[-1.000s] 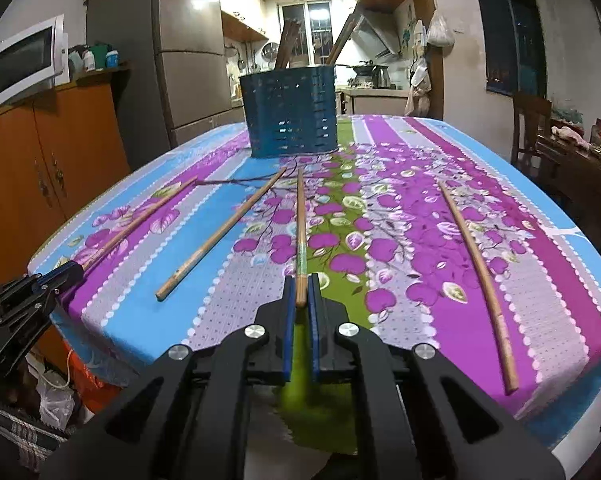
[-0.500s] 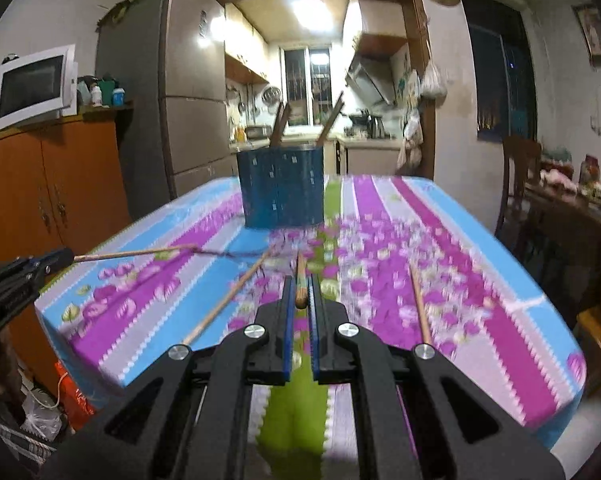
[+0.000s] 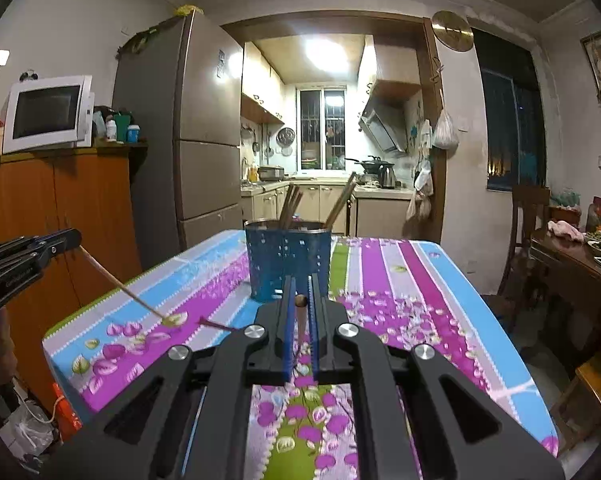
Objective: Organize utensils
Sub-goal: 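Lift both held chopsticks upright and carry them above the blue holder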
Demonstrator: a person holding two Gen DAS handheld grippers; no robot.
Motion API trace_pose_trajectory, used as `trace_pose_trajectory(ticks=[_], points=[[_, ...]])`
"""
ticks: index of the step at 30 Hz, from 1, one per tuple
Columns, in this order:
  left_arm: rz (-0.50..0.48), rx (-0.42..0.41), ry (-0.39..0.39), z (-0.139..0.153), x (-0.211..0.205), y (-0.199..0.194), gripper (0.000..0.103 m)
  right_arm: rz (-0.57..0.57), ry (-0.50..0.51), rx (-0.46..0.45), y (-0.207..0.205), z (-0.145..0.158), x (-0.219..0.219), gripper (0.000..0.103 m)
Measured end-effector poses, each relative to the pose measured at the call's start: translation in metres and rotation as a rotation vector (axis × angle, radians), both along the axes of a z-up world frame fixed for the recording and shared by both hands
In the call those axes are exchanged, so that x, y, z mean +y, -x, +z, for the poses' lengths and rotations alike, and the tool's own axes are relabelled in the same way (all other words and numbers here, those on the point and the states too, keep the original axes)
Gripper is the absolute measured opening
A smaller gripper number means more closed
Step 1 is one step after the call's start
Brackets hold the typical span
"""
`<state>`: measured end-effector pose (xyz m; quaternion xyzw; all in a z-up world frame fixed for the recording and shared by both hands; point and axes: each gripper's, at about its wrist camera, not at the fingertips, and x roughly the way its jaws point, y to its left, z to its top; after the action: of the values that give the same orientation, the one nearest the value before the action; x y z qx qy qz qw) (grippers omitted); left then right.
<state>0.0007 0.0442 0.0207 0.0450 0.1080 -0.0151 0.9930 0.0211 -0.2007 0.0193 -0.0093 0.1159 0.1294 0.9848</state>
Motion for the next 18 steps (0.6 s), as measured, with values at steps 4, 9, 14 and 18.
trace_pose_trajectory(ticks=[4,9,14,18], points=[[-0.003,-0.017,-0.015,0.012,-0.008,-0.003,0.008,0.010,0.001,-0.029,-0.003,0.014,-0.001,0.005],[0.010,-0.001,-0.029,0.018,-0.020,-0.012,0.008,0.025,0.012,-0.061,-0.006,0.027,0.003,0.005],[0.053,0.009,-0.056,0.023,-0.028,-0.025,0.008,0.047,0.009,-0.069,-0.011,0.033,0.010,0.005],[0.086,0.014,-0.077,0.026,-0.029,-0.033,0.008,0.056,-0.001,-0.059,-0.017,0.036,0.009,0.005]])
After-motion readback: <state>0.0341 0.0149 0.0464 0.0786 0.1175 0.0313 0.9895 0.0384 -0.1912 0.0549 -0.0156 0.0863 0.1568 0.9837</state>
